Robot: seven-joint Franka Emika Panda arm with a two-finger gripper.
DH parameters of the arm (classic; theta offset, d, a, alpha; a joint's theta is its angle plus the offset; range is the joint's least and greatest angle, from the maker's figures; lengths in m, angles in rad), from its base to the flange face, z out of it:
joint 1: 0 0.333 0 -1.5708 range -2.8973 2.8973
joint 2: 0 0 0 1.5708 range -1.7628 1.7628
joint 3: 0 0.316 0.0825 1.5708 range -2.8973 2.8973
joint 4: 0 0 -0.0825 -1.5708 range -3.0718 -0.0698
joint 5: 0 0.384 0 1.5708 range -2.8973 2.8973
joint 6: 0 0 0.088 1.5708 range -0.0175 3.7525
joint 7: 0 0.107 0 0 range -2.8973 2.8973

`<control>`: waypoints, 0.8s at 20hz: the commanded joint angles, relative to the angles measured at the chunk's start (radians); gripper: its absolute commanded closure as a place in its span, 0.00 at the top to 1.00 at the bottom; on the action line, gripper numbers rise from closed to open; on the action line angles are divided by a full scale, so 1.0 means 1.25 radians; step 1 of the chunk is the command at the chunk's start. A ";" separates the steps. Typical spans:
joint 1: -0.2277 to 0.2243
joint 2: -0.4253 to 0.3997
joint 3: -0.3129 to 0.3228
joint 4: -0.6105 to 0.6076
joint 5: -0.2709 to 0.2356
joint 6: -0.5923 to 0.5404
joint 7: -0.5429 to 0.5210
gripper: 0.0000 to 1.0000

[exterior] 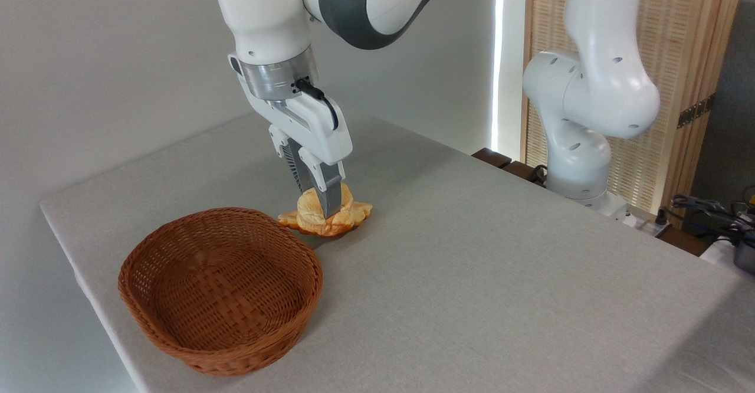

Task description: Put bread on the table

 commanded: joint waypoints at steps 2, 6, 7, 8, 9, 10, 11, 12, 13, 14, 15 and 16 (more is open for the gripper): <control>-0.002 -0.013 0.000 -0.006 0.013 -0.013 0.006 1.00; -0.002 -0.013 0.000 -0.006 0.013 -0.013 0.006 1.00; -0.002 -0.013 0.000 -0.006 0.013 -0.013 0.006 1.00; -0.002 -0.013 0.000 -0.006 0.013 -0.013 0.006 1.00; -0.002 -0.013 0.000 -0.006 0.013 -0.013 0.006 1.00; -0.002 -0.013 0.000 -0.006 0.013 -0.013 0.006 1.00; -0.002 -0.013 0.000 -0.006 0.013 -0.013 0.006 1.00; -0.004 -0.014 0.000 -0.005 0.013 -0.013 0.006 1.00; -0.004 -0.014 0.000 -0.002 0.012 -0.013 0.006 1.00; -0.004 -0.015 0.000 0.005 0.012 -0.013 0.006 1.00; -0.004 -0.018 0.000 0.021 0.012 -0.013 0.005 1.00; -0.004 -0.019 -0.001 0.038 0.012 -0.013 0.002 1.00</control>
